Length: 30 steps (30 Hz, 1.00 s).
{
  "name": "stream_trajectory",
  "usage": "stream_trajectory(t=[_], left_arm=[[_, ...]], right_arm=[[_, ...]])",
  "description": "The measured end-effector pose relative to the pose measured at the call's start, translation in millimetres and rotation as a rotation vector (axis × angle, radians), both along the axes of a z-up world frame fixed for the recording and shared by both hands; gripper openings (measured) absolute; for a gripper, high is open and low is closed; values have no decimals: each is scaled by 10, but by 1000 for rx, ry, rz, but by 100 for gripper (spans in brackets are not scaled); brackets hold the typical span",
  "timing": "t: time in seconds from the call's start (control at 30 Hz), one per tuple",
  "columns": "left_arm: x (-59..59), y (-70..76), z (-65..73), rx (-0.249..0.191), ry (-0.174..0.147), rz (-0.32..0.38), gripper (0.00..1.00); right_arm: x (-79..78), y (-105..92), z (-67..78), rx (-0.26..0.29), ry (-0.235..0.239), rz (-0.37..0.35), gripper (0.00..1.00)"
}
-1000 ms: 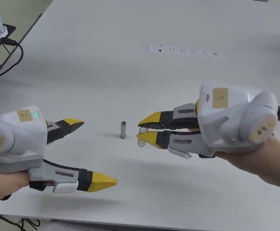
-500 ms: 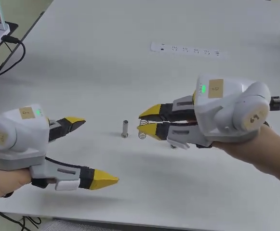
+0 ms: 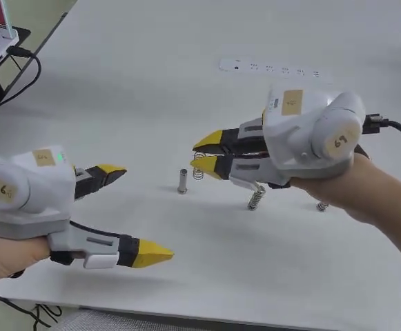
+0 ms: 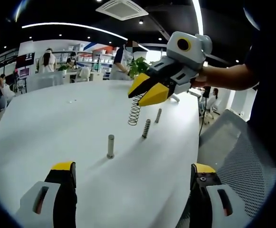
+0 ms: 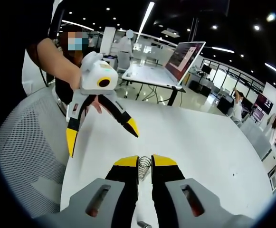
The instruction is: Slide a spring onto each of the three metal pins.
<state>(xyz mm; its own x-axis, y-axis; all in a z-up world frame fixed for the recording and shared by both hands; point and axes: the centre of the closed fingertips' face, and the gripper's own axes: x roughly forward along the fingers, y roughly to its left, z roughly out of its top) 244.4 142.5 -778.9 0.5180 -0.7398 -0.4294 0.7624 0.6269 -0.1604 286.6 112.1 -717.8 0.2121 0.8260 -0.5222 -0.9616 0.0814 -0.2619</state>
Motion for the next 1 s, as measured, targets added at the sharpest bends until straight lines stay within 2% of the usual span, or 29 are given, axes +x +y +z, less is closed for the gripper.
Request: stream_trajectory(t=[1.0], left_arm=[[23, 9, 0, -3, 1, 6, 97]], right_arm=[[201, 181, -112, 10, 51, -37, 6]])
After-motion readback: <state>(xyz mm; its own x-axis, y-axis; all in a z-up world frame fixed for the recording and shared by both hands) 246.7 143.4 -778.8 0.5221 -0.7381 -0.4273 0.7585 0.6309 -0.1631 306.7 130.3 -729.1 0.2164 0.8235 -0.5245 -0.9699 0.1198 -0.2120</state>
